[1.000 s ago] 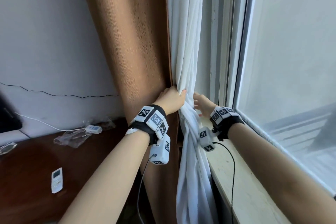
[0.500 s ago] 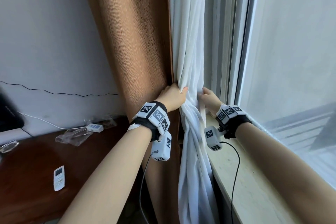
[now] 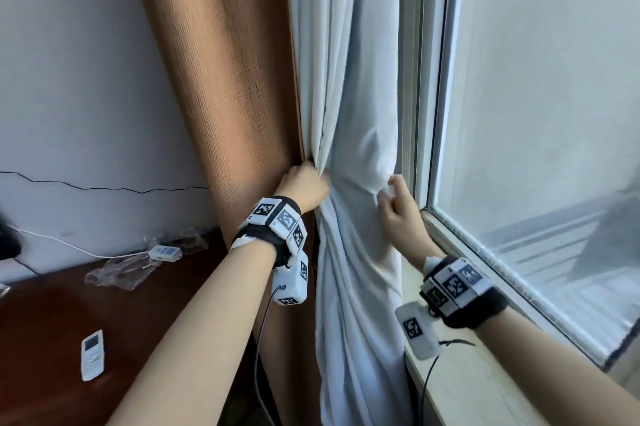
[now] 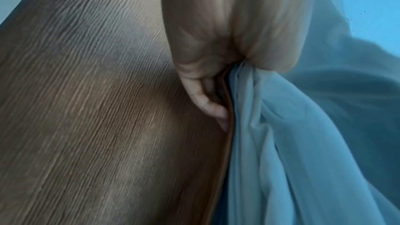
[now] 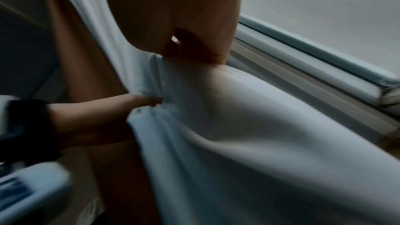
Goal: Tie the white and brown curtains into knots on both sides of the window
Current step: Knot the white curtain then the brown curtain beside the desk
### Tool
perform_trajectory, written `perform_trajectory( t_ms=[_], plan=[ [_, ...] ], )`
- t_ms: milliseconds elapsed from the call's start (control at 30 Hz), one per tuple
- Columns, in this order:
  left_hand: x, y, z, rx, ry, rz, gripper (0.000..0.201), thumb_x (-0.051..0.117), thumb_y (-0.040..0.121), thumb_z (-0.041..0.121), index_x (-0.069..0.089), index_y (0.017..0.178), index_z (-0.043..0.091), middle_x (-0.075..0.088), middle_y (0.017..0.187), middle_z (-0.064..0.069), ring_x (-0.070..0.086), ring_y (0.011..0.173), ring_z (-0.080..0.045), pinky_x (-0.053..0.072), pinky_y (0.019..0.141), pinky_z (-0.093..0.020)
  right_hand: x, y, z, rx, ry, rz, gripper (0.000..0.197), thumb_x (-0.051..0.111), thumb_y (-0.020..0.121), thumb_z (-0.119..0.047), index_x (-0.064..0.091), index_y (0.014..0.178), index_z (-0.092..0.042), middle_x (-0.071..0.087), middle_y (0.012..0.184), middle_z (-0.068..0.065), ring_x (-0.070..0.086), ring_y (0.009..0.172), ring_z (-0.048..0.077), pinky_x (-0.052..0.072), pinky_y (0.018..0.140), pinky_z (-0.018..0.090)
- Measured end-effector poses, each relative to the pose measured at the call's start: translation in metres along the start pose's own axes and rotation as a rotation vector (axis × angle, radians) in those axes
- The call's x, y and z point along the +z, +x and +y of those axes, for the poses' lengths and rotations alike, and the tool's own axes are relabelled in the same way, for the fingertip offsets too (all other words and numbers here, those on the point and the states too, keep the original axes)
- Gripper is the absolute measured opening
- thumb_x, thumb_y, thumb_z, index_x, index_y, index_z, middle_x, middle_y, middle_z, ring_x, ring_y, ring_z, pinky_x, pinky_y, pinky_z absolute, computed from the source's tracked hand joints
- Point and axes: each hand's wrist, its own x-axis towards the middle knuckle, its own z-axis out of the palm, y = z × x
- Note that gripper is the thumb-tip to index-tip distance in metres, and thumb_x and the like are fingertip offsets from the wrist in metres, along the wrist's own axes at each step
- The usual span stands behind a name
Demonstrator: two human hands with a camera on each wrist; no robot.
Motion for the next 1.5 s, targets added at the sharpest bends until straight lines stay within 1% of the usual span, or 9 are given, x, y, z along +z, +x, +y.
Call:
perform_trajectory(
  t_ms=[167, 367, 533, 700, 900, 1033, 1233, 1400, 1500],
  plan=[
    [-0.003, -0.005, 0.001, -0.007, -0.005, -0.022, 0.044, 0.046, 0.092, 0.026, 0.050, 0.128, 0.002, 0.052, 0.131, -0.026, 0.049, 0.120, -0.043, 0.044, 0.100, -0.041, 0.015, -0.020, -0.019, -0.195, -0.155, -0.174, 0.028, 0.041, 0.099, -0.006, 0.035, 0.117, -0.026, 0.032, 0.050, -0.012, 0.031, 0.042, 0.007, 0.030, 0.048, 0.018],
    [-0.004, -0.019, 0.000, 0.034, -0.123, -0.076, 0.055, 0.047, 0.084, 0.041, 0.054, 0.129, 0.011, 0.056, 0.131, -0.018, 0.050, 0.122, -0.038, 0.042, 0.103, -0.039, 0.035, -0.013, -0.020, -0.405, -0.963, -0.145, 0.055, 0.065, 0.068, 0.002, 0.051, 0.122, 0.001, 0.049, 0.051, 0.000, 0.049, 0.037, 0.026, 0.019, 0.038, 0.025],
    [-0.007, -0.017, -0.005, -0.021, -0.346, -0.156, 0.098, 0.039, 0.066, 0.086, 0.052, 0.134, 0.016, 0.054, 0.137, -0.003, 0.049, 0.127, -0.024, 0.036, 0.110, -0.040, 0.046, -0.015, -0.030, -0.455, -1.132, -0.077, 0.061, 0.073, 0.054, -0.004, 0.062, 0.113, 0.005, 0.046, 0.039, -0.003, 0.041, 0.026, 0.022, -0.006, 0.046, 0.019],
    [-0.009, -0.021, -0.002, 0.000, -0.180, -0.072, 0.089, 0.054, 0.065, 0.069, 0.049, 0.136, 0.014, 0.054, 0.137, -0.009, 0.052, 0.125, -0.029, 0.042, 0.105, -0.040, 0.047, -0.012, -0.030, -0.565, -1.090, -0.146, 0.060, 0.065, 0.071, -0.011, 0.052, 0.127, 0.006, 0.051, 0.044, 0.002, 0.048, 0.034, 0.027, 0.016, 0.041, 0.023],
    [-0.022, -0.017, -0.018, -0.021, -0.160, -0.068, 0.078, 0.043, 0.068, 0.053, 0.050, 0.134, 0.012, 0.053, 0.136, -0.017, 0.049, 0.125, -0.034, 0.040, 0.106, -0.042, 0.027, 0.008, -0.019, -0.197, -0.339, -0.540, 0.042, 0.053, 0.095, -0.038, 0.047, 0.137, -0.039, 0.058, 0.067, -0.011, 0.057, 0.067, 0.007, 0.047, 0.074, 0.024],
    [-0.033, -0.008, -0.043, -0.033, -0.228, -0.060, 0.084, 0.051, 0.067, 0.056, 0.047, 0.139, 0.013, 0.052, 0.139, -0.011, 0.049, 0.127, -0.030, 0.038, 0.108, -0.041, 0.023, 0.025, 0.014, 0.075, -0.107, -0.413, 0.031, 0.059, 0.091, -0.045, 0.069, 0.115, -0.028, 0.073, 0.100, -0.009, 0.067, 0.094, 0.000, 0.051, 0.090, 0.027],
    [-0.046, -0.004, -0.059, -0.046, -0.252, -0.091, 0.084, 0.060, 0.072, 0.051, 0.039, 0.144, 0.013, 0.047, 0.144, -0.009, 0.044, 0.132, -0.029, 0.033, 0.113, -0.042, 0.038, 0.057, 0.046, 0.361, -0.136, -0.518, 0.089, 0.060, 0.087, -0.054, 0.008, 0.154, -0.027, 0.027, 0.155, 0.003, 0.029, 0.142, 0.019, 0.029, 0.112, 0.036],
    [-0.051, -0.002, -0.062, -0.040, -0.261, -0.125, 0.084, 0.062, 0.074, 0.048, 0.037, 0.146, 0.014, 0.044, 0.147, -0.008, 0.042, 0.134, -0.027, 0.031, 0.115, -0.042, 0.066, 0.096, 0.056, 0.361, -0.066, -0.344, 0.095, 0.061, 0.088, -0.047, -0.001, 0.154, -0.020, 0.014, 0.160, 0.000, 0.021, 0.145, 0.018, 0.023, 0.117, 0.038],
    [-0.053, 0.001, -0.069, -0.047, -0.240, -0.089, 0.065, 0.061, 0.089, 0.035, 0.037, 0.145, 0.012, 0.044, 0.146, -0.009, 0.042, 0.134, -0.028, 0.031, 0.114, -0.042, 0.077, 0.116, 0.062, 0.366, -0.024, -0.340, 0.082, 0.064, 0.090, -0.033, 0.014, 0.153, -0.017, 0.039, 0.149, 0.007, 0.042, 0.134, 0.021, 0.039, 0.104, 0.028]
  ],
)
